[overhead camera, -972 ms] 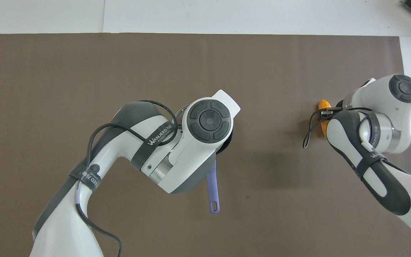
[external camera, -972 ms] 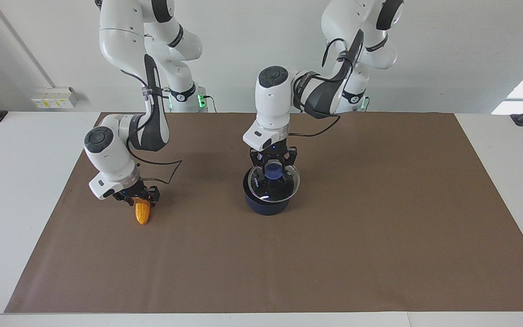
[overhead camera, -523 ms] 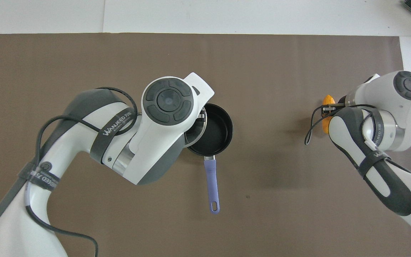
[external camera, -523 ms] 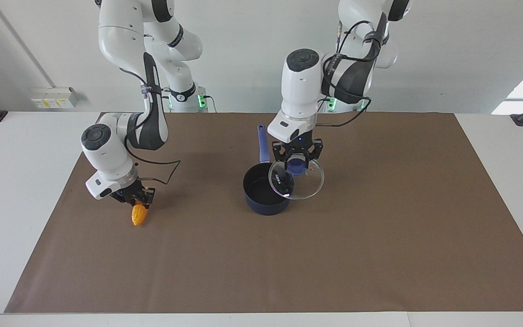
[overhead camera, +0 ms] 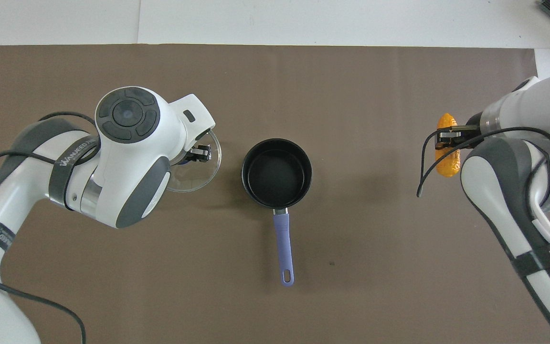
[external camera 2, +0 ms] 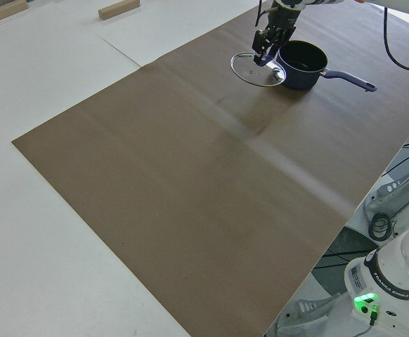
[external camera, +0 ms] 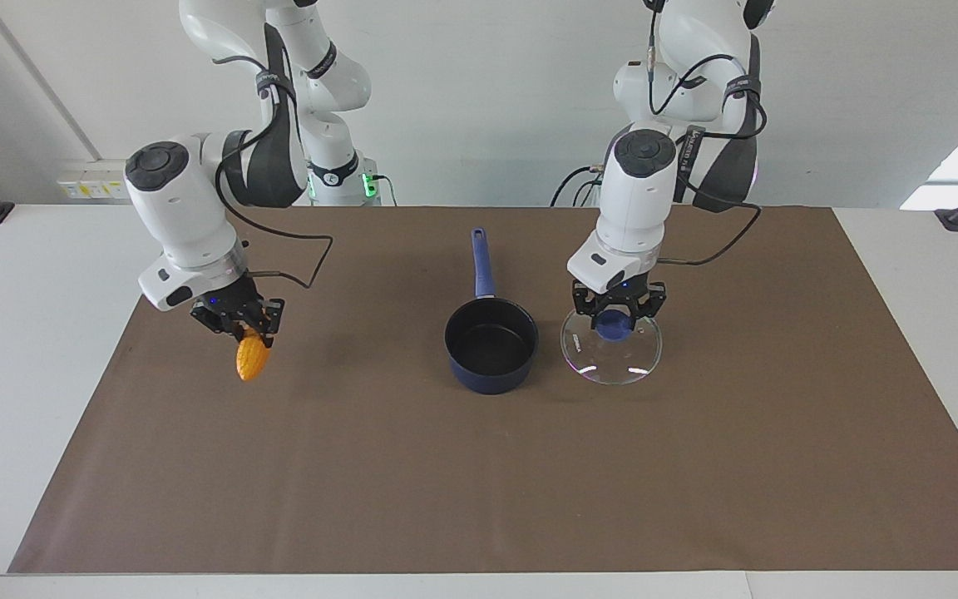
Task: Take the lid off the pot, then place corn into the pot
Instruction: 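Lift the lid with the left gripper while the right gripper lifts the corn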
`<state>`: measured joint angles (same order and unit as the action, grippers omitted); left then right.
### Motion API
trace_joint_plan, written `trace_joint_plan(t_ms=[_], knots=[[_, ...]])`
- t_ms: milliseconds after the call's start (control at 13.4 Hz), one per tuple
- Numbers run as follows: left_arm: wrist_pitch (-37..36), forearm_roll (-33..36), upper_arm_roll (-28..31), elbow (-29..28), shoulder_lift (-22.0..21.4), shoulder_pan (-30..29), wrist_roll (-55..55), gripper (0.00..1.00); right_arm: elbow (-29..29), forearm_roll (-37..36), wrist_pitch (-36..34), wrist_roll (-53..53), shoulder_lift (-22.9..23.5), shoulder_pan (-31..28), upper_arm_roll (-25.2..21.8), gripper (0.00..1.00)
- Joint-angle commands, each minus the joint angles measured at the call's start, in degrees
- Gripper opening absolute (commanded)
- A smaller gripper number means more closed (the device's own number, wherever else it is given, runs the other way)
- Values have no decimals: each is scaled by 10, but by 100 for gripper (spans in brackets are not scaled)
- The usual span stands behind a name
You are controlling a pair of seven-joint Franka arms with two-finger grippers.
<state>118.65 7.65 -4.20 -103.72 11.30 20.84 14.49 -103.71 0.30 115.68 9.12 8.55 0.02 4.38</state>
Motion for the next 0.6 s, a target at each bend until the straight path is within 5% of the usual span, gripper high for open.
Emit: trace_joint_plan(t_ms=[0, 523], knots=[[40, -35, -5, -60, -42, -33, -73, 0, 5, 6, -1, 103, 2, 9, 54, 0], [48, -47, -4, -97, -45, -174, -225, 0, -1, 8, 87, 412, 21, 175, 56, 0]])
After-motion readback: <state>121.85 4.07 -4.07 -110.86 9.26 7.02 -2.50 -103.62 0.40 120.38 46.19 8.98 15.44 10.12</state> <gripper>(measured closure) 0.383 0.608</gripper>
